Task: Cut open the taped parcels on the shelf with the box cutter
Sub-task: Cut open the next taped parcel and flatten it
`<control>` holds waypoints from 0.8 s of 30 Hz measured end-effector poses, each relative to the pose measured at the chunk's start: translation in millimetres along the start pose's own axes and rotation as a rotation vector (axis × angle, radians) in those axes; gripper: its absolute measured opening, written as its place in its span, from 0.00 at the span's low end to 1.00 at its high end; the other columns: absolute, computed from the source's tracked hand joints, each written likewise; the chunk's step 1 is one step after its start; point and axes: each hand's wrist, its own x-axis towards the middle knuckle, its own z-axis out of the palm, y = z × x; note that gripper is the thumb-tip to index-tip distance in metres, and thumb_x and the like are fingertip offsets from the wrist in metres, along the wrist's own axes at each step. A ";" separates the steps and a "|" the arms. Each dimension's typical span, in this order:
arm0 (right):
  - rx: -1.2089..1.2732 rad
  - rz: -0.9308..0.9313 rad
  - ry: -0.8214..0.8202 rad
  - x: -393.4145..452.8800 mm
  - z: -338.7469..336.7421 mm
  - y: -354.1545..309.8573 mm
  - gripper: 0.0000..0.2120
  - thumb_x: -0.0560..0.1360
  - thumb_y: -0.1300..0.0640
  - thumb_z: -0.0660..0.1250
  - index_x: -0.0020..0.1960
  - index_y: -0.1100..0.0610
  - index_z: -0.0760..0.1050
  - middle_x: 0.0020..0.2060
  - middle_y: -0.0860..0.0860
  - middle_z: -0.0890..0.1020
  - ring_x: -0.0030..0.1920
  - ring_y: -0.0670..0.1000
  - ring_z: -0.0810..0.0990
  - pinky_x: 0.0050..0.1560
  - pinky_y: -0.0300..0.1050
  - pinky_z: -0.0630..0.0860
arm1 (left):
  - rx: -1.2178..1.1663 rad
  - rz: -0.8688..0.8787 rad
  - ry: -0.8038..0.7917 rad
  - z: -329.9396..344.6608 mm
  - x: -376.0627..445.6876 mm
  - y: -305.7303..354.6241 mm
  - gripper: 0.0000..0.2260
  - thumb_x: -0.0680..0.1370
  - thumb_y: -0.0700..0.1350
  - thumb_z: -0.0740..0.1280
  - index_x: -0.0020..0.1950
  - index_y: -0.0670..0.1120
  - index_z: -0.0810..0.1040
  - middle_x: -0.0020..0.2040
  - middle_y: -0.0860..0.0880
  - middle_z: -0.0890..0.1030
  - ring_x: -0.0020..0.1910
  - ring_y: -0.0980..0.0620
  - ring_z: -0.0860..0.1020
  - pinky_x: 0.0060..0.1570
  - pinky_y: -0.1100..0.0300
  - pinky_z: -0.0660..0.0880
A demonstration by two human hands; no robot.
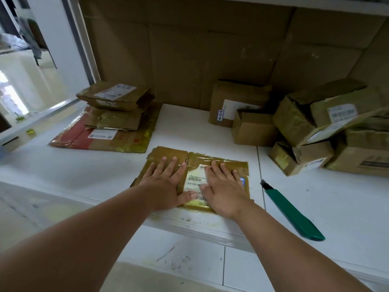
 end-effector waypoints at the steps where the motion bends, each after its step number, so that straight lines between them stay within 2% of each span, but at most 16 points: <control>1: -0.036 -0.005 0.009 -1.7 2.4 -1.6 0.32 0.81 0.39 0.42 0.80 0.51 0.40 0.79 0.47 0.38 0.78 0.50 0.34 0.74 0.52 0.32 | 0.005 -0.002 -0.003 -0.2 0.5 0.3 0.48 0.65 0.80 0.37 0.77 0.55 0.30 0.78 0.48 0.31 0.76 0.45 0.31 0.74 0.43 0.36; 4: -0.017 -0.013 -0.030 0.6 -2.7 -2.7 0.32 0.81 0.38 0.45 0.81 0.51 0.43 0.80 0.48 0.40 0.79 0.51 0.37 0.75 0.51 0.34 | 0.011 -0.009 -0.024 -1.1 0.9 0.4 0.50 0.61 0.81 0.34 0.76 0.56 0.29 0.77 0.49 0.30 0.76 0.45 0.30 0.74 0.43 0.35; 6: 0.068 -0.003 -0.030 4.2 -16.3 2.6 0.31 0.81 0.39 0.50 0.80 0.49 0.50 0.80 0.47 0.48 0.79 0.52 0.44 0.76 0.53 0.40 | 0.006 -0.004 -0.033 -2.5 0.5 0.7 0.52 0.57 0.81 0.32 0.76 0.56 0.29 0.77 0.49 0.29 0.76 0.45 0.30 0.74 0.43 0.35; 8: 0.096 0.057 0.063 6.1 -25.8 12.8 0.29 0.81 0.38 0.51 0.79 0.47 0.55 0.79 0.49 0.55 0.78 0.53 0.52 0.77 0.55 0.46 | -0.007 0.003 -0.036 -3.4 -0.3 -0.1 0.52 0.57 0.81 0.33 0.76 0.56 0.29 0.77 0.49 0.30 0.76 0.45 0.30 0.74 0.43 0.35; 10: 0.043 0.159 0.091 3.9 -28.1 26.5 0.32 0.80 0.36 0.51 0.80 0.48 0.51 0.80 0.49 0.52 0.79 0.53 0.48 0.77 0.56 0.45 | -0.002 0.015 -0.042 -4.4 -1.2 -1.0 0.52 0.58 0.81 0.34 0.76 0.57 0.30 0.77 0.49 0.30 0.76 0.45 0.30 0.74 0.44 0.35; 12: 0.013 0.218 -0.006 0.6 -26.0 37.7 0.37 0.78 0.31 0.49 0.80 0.47 0.46 0.80 0.47 0.45 0.79 0.51 0.42 0.77 0.58 0.42 | 0.005 0.026 -0.051 -5.8 -1.4 -2.0 0.51 0.60 0.81 0.36 0.76 0.57 0.30 0.77 0.50 0.30 0.76 0.45 0.30 0.74 0.44 0.35; 14: 0.006 0.222 -0.050 0.8 -26.1 42.6 0.40 0.76 0.28 0.49 0.80 0.46 0.45 0.80 0.47 0.45 0.79 0.50 0.42 0.76 0.60 0.41 | 0.004 0.031 -0.067 -8.2 -1.5 -3.0 0.50 0.60 0.81 0.38 0.76 0.58 0.30 0.77 0.50 0.30 0.76 0.46 0.30 0.73 0.45 0.34; 16: -0.004 0.225 -0.030 3.3 -30.5 42.5 0.42 0.73 0.26 0.52 0.79 0.46 0.50 0.78 0.49 0.54 0.79 0.52 0.48 0.76 0.60 0.42 | 0.008 0.042 -0.077 -10.5 -2.0 -4.9 0.51 0.59 0.82 0.39 0.76 0.59 0.31 0.77 0.51 0.30 0.75 0.47 0.30 0.73 0.46 0.34; 19: 0.046 0.261 -0.008 1.9 -40.7 42.9 0.44 0.66 0.24 0.60 0.75 0.44 0.59 0.68 0.50 0.66 0.73 0.54 0.61 0.75 0.56 0.50 | 0.025 0.063 -0.065 -13.0 -2.9 -7.8 0.50 0.59 0.82 0.39 0.76 0.61 0.32 0.77 0.54 0.29 0.75 0.48 0.29 0.74 0.44 0.35; 21: 0.054 0.286 -0.018 -1.4 -46.3 44.5 0.46 0.62 0.23 0.64 0.73 0.45 0.63 0.64 0.50 0.67 0.70 0.54 0.64 0.69 0.53 0.59 | 0.037 0.062 -0.058 -14.2 -3.1 -8.0 0.48 0.61 0.81 0.40 0.76 0.63 0.33 0.76 0.55 0.29 0.75 0.49 0.29 0.74 0.43 0.35; 24: -0.013 0.335 -0.051 -3.3 -50.5 44.4 0.45 0.59 0.22 0.66 0.68 0.47 0.69 0.63 0.51 0.68 0.67 0.55 0.66 0.62 0.52 0.63 | 0.044 0.033 -0.056 -14.1 -3.5 -8.5 0.42 0.66 0.78 0.42 0.76 0.66 0.35 0.78 0.55 0.31 0.76 0.49 0.31 0.73 0.42 0.36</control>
